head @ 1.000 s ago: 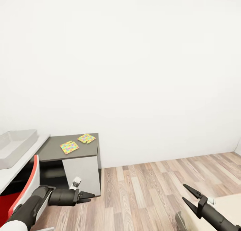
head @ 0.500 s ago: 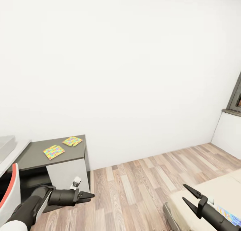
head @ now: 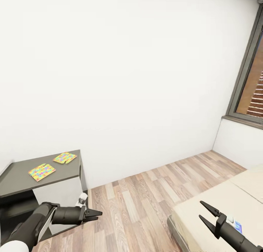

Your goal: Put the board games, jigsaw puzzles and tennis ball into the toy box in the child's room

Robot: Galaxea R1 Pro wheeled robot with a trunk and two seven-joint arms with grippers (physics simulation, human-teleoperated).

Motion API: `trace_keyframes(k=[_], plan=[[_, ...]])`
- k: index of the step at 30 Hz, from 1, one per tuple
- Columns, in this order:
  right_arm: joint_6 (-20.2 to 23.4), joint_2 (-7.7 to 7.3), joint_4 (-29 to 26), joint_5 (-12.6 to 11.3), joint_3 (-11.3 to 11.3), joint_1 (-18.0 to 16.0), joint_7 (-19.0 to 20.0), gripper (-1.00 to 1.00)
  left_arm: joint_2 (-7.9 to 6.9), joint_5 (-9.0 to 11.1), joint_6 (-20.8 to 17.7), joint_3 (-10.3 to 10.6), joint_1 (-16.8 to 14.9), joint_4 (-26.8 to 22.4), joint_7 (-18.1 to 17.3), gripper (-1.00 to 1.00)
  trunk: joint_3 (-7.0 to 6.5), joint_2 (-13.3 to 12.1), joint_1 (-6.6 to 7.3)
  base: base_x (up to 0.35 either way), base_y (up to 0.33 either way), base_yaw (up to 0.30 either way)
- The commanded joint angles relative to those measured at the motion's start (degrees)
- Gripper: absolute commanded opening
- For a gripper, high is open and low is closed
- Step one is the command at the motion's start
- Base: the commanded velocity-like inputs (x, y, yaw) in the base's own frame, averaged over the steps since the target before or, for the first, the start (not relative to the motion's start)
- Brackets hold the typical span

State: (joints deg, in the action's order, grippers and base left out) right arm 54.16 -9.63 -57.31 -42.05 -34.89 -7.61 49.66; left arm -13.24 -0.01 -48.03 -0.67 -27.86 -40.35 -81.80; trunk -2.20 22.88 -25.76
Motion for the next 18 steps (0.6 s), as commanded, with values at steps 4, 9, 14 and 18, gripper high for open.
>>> trace_keyframes(k=[4,9,14,18], plan=[[0.1,0.03,0.0,0.2,-0.1,0.0,0.3,1.00,0.03,-0.2,-0.7,0.0,0.0,0.0,-0.2,1.00,0.02,0.0,-0.02,0.000,0.000,-0.046],[0.0,0.02,0.0,0.1,-0.1,0.0,0.3,1.00,0.05,-0.3,-0.7,0.1,0.0,0.0,-0.2,1.00,0.08,0.0,-0.02,0.000,0.000,-0.037],[0.1,0.01,0.0,0.1,-0.6,0.0,0.3,1.00,0.05,-0.4,-0.7,0.1,0.0,0.0,-0.2,1.00,0.35,0.0,-0.02,0.000,0.000,-0.116],[0.3,-0.02,0.1,0.1,-1.1,0.0,0.3,1.00,0.05,-0.4,-0.7,0.1,0.0,0.0,-0.2,1.00,0.63,0.0,-0.02,0.000,0.000,-0.145]])
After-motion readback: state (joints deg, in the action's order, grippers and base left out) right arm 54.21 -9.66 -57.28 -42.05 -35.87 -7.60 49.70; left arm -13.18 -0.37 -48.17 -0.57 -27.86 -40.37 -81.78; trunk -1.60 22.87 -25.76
